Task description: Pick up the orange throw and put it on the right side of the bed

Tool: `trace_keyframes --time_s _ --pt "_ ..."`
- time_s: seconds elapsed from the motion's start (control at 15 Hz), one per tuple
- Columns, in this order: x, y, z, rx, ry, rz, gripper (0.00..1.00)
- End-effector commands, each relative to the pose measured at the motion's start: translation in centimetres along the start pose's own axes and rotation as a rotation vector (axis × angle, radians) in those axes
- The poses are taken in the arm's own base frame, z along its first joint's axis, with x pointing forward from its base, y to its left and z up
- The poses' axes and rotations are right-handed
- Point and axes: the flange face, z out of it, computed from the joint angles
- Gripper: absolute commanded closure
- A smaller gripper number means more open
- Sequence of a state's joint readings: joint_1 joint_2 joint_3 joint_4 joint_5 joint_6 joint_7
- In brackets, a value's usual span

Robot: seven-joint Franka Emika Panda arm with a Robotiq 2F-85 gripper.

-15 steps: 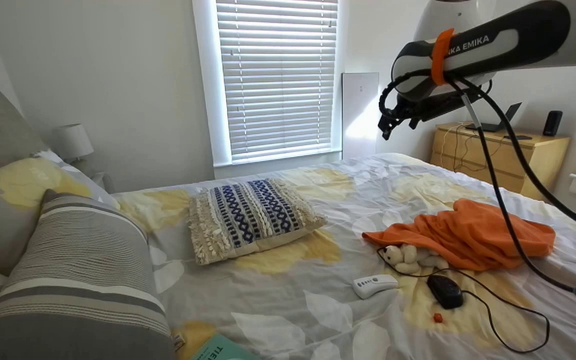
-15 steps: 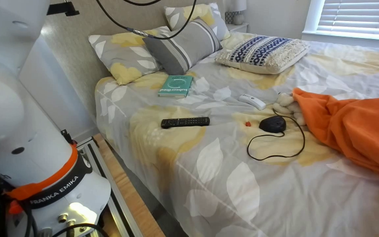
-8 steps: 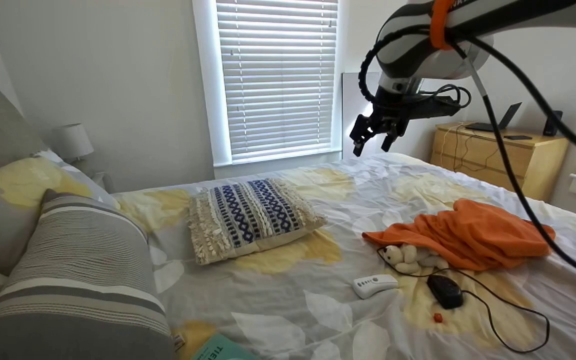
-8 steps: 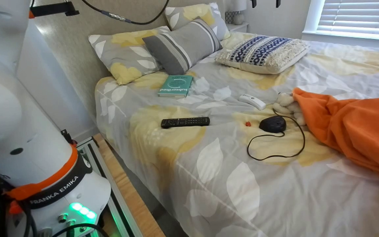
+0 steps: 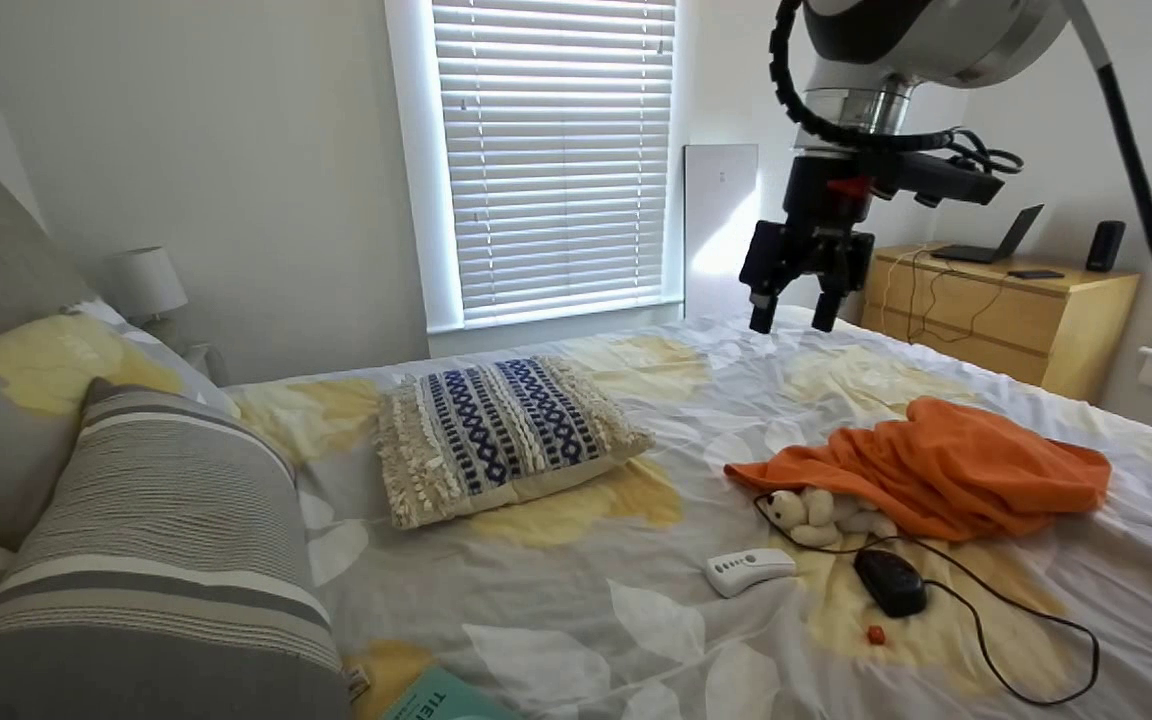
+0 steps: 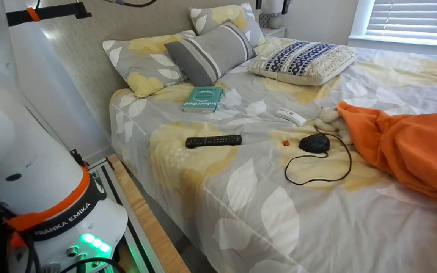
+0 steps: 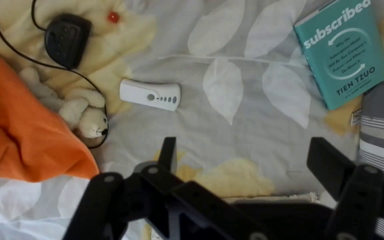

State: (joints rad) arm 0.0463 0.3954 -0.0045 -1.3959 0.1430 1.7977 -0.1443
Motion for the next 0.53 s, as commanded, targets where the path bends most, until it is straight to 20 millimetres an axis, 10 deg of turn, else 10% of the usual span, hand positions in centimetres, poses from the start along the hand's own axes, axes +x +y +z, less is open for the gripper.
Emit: trace_keyframes --time_s 0.0,0.47 --pt "-3.7 1.4 -0.4 -0.058 -0.007 -0.009 0.0" --pt "-8.2 1.1 -1.5 -0.349 0.19 -0.238 0.0"
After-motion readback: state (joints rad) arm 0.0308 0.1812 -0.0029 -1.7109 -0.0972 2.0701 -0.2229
